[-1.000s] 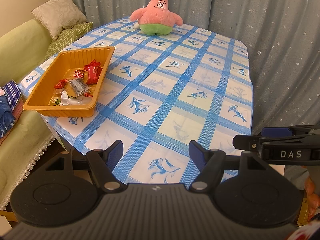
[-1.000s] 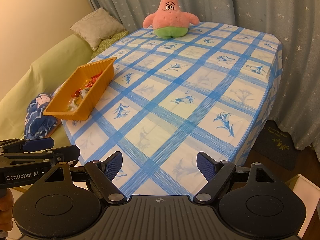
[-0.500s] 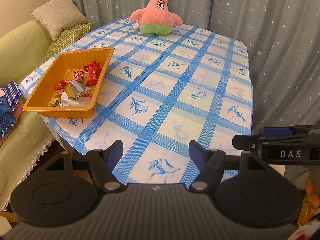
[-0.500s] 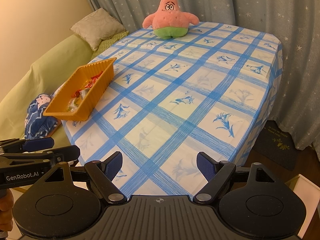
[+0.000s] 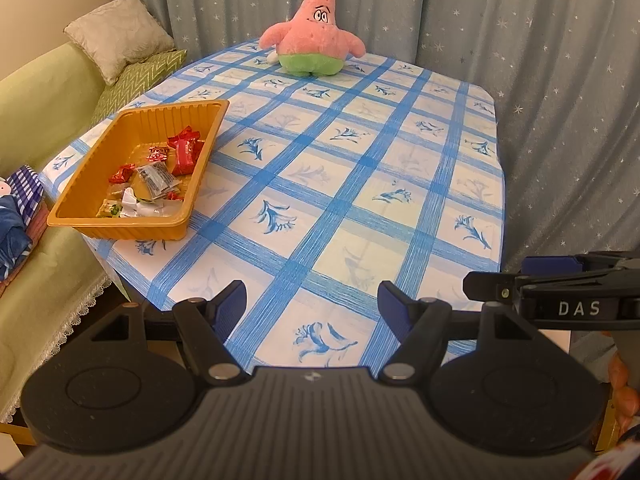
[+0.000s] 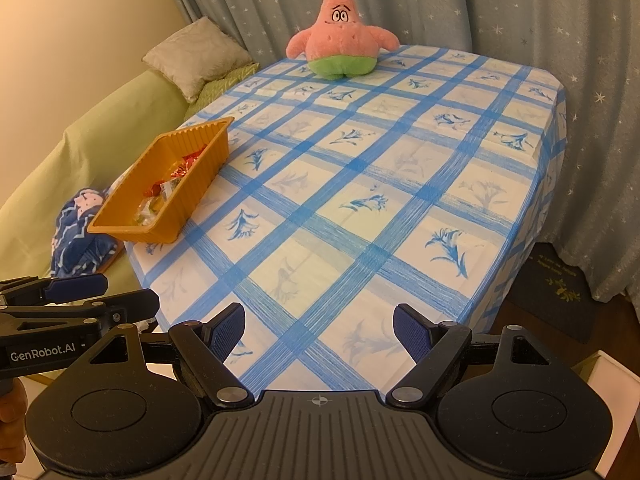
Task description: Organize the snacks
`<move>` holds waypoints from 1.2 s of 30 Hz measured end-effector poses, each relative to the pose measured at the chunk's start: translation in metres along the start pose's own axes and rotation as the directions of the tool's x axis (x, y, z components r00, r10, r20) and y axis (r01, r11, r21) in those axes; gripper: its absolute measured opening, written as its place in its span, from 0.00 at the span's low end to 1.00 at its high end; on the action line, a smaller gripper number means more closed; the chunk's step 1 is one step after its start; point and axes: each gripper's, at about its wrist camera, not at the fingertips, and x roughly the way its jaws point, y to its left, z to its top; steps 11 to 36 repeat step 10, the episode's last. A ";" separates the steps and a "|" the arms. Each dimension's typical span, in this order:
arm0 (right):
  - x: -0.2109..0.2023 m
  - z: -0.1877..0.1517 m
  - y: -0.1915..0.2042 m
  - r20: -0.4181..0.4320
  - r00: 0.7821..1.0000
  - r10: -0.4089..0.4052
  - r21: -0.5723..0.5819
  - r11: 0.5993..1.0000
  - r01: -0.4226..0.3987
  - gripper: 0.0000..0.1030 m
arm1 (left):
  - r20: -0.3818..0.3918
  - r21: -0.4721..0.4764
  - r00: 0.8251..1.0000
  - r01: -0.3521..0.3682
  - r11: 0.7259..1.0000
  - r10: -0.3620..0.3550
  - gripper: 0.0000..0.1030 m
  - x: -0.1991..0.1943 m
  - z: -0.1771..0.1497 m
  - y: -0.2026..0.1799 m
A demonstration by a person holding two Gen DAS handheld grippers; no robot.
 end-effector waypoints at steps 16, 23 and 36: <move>-0.001 0.010 -0.001 0.007 1.000 0.013 -0.006 1.000 -0.013 0.79 | 0.028 -0.009 0.999 -0.015 1.000 0.016 0.68 -0.003 -0.003 -0.005; -0.001 0.010 -0.001 0.007 1.000 0.013 -0.006 1.000 -0.013 0.79 | 0.028 -0.009 0.999 -0.015 1.000 0.016 0.68 -0.003 -0.003 -0.005; -0.001 0.010 -0.001 0.007 1.000 0.013 -0.006 1.000 -0.013 0.79 | 0.028 -0.009 0.999 -0.015 1.000 0.016 0.68 -0.003 -0.003 -0.005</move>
